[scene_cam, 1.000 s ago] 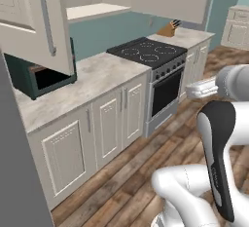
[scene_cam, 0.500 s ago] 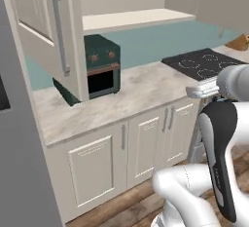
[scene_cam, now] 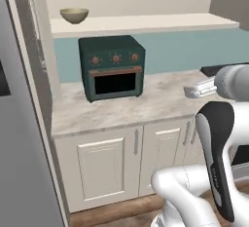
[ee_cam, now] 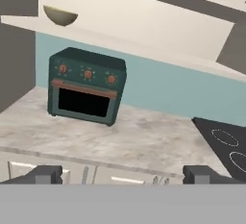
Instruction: Take the smaller bowl and place it next to the appetizer plate on the dining counter , and place the larger bowl next to the plate with cooked food.
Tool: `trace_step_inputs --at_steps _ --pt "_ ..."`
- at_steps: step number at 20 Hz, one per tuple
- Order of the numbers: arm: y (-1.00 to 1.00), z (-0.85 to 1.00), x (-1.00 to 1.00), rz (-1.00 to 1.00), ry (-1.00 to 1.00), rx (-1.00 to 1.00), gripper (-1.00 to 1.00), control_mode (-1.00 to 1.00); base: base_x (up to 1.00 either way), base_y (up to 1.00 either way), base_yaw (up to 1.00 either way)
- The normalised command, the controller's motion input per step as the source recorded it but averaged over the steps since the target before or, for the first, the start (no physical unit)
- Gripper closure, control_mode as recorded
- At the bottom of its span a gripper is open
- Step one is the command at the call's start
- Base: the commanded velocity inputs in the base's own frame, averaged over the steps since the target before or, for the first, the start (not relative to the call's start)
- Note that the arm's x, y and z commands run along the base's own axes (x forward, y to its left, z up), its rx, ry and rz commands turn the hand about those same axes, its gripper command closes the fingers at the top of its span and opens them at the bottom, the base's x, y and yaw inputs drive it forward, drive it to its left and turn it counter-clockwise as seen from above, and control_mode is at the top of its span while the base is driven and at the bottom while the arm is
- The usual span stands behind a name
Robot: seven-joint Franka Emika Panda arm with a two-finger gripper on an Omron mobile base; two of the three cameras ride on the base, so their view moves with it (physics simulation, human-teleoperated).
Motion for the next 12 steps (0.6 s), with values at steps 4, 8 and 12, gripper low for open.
trace_step_inputs --at_steps 4,8,12 --pt "0.0 0.0 0.0 0.0 0.0 0.0 -1.0 1.0 0.04 -0.66 0.38" --pt "0.0 0.0 0.0 0.0 0.0 0.0 -1.0 1.0 0.58 -0.24 0.28" --pt "0.0 0.0 0.0 0.0 0.0 0.0 -1.0 1.0 0.99 0.02 0.11"
